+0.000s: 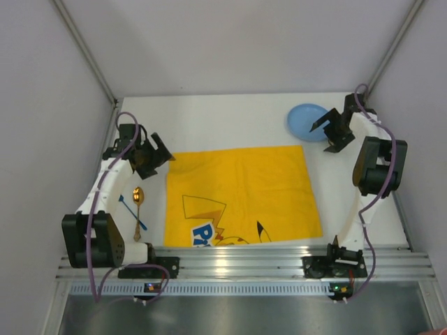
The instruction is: Set the dinner table for one person
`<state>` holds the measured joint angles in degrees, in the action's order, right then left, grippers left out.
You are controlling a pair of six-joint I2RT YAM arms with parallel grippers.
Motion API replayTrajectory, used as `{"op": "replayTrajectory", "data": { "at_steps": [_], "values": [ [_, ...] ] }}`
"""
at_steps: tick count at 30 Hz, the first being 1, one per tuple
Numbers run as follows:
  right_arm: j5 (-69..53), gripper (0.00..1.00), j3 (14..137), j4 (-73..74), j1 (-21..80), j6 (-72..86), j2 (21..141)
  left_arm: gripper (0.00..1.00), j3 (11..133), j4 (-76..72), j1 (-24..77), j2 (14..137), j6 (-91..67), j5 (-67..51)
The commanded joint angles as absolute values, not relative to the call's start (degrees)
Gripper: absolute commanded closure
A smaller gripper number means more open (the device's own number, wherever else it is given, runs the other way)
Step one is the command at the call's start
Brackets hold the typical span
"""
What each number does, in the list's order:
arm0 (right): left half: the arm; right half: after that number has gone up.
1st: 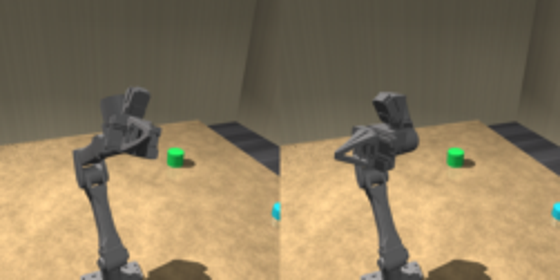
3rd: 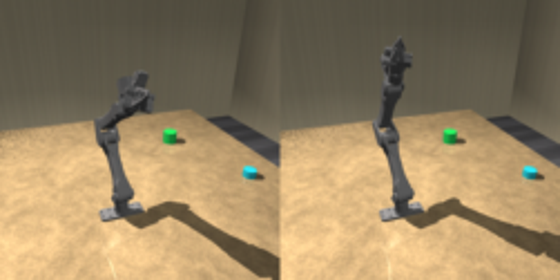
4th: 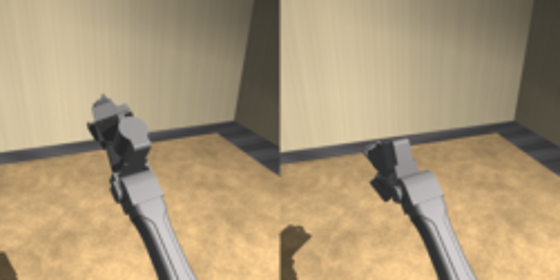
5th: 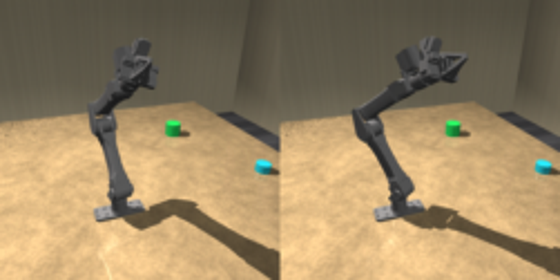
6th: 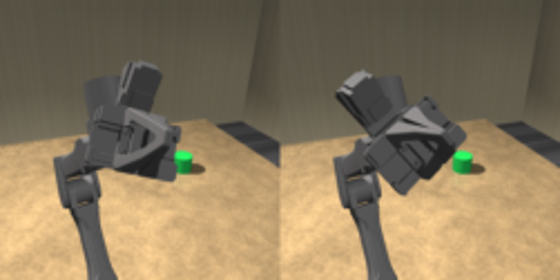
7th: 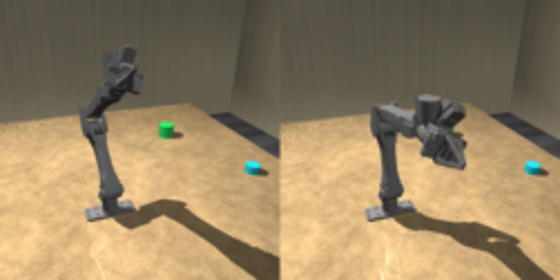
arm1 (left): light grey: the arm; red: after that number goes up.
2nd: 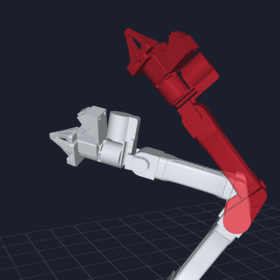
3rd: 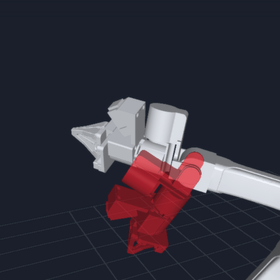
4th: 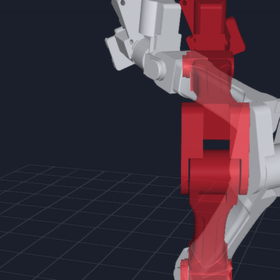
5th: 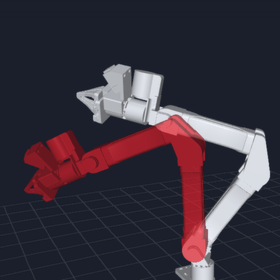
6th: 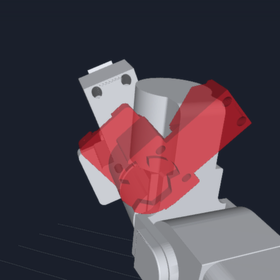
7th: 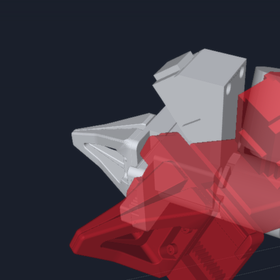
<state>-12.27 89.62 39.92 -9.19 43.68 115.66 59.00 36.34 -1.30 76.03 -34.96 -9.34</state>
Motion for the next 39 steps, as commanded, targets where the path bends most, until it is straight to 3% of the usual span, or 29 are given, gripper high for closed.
{"op": "replayTrajectory", "data": {
  "at_steps": [1,9,12,15,16,18,19,20,30,39],
  "values": [
    [-12.4,0.0,98.07,35.68,-9.4,47.02,120.83,0.12,63.53,36.82,-1.41,78.82,-34.89,-9.22],
    [-10.02,0.04,107.75,35.24,-9.49,50.53,133.49,0.17,73.11,42.36,-1.23,84.54,-36.82,-5.45],
    [-8.97,0.12,109.77,34.72,-9.23,50.1,135.7,0.2,74.7,43.24,-0.44,85.95,-38.14,-4.57],
    [-8.61,0.42,112.32,34.45,-9.4,49.04,137.81,0.21,76.02,45.08,1.39,86.74,-39.02,-3.08],
    [-8.79,0.6,113.28,34.45,-9.4,48.87,138.16,0.21,76.11,45.78,1.67,86.92,-39.28,-2.64],
    [-9.92,0.75,113.99,34.45,-9.32,48.43,138.95,0.21,76.03,45.97,2.55,86.75,-39.64,-2.02],
    [-10.37,0.96,114.26,34.54,-9.32,48.34,139.04,0.22,75.76,45.97,2.72,86.66,-39.81,-1.93],
    [-10.63,1.0,114.17,34.54,-9.32,48.43,138.69,0.22,75.59,45.62,3.16,86.66,-40.16,-2.02],
    [-18.36,1.0,117.25,33.92,-5.2,48.6,127.72,0.22,76.03,42.72,7.64,86.5,-39.46,-1.58],
    [-18.82,1.0,93.54,35.5,9.37,44.22,105.68,0.22,66.91,40.87,8.26,74.73,-38.5,-2.1]
  ]
}}
